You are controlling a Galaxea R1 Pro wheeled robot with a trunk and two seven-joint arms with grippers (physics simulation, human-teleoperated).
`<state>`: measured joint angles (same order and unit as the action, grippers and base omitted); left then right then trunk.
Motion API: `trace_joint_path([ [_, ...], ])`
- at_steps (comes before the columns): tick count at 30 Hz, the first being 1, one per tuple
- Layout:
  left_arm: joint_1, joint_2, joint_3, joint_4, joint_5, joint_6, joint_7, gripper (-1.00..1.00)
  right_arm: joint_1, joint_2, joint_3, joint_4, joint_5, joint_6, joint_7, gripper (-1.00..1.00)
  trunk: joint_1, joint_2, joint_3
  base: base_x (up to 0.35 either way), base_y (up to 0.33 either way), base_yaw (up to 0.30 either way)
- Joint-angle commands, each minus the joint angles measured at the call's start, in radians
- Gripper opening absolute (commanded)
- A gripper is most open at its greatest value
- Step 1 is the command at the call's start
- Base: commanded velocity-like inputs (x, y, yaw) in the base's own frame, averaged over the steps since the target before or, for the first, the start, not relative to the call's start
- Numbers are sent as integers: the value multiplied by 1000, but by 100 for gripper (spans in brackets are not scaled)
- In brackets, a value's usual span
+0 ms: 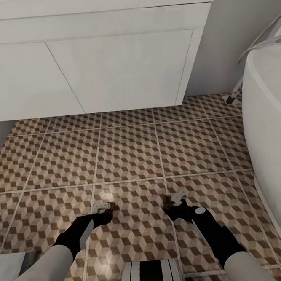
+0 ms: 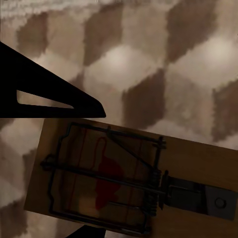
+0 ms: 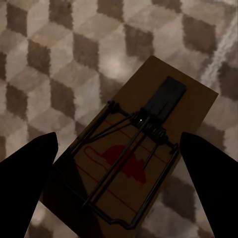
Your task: Take the four mousetraps from the cabinet in the bathroom and place them on the bathroom floor. Make sure all four end up on the same floor surface, and ensure that at least two of them are either under or directly next to the same bathroom sink.
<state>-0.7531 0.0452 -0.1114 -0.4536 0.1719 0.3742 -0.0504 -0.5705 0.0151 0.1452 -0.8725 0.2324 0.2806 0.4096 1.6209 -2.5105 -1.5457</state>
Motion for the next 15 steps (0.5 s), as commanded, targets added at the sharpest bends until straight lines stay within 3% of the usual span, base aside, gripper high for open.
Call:
trace_joint_path([
  [1, 0, 3, -7, -2, 8, 4, 4, -100, 0, 1, -3, -2, 10, 4, 4, -100, 0, 0, -1, 0, 0, 0],
  [5, 0, 6, -3, -7, 7, -5, 4, -100, 0, 1, -5, -26, 11, 6, -8, -100, 0, 0, -1, 0, 0, 0],
  [9, 0, 6, 1, -67, 6, 4, 7, -100, -1, 2, -5, -135, 12, 28, -38, -100, 0, 0, -1, 0, 0, 0],
  [12, -1, 5, 2, -174, 6, 72, 9, -100, -16, 2, -6, -186, 13, 72, -43, -100, 0, 0, -1, 0, 0, 0],
  [15, -5, 8, 3, -299, 6, 224, 10, -100, -55, 2, -6, -207, 13, 106, -42, -100, 0, 0, -1, 0, 0, 0],
])
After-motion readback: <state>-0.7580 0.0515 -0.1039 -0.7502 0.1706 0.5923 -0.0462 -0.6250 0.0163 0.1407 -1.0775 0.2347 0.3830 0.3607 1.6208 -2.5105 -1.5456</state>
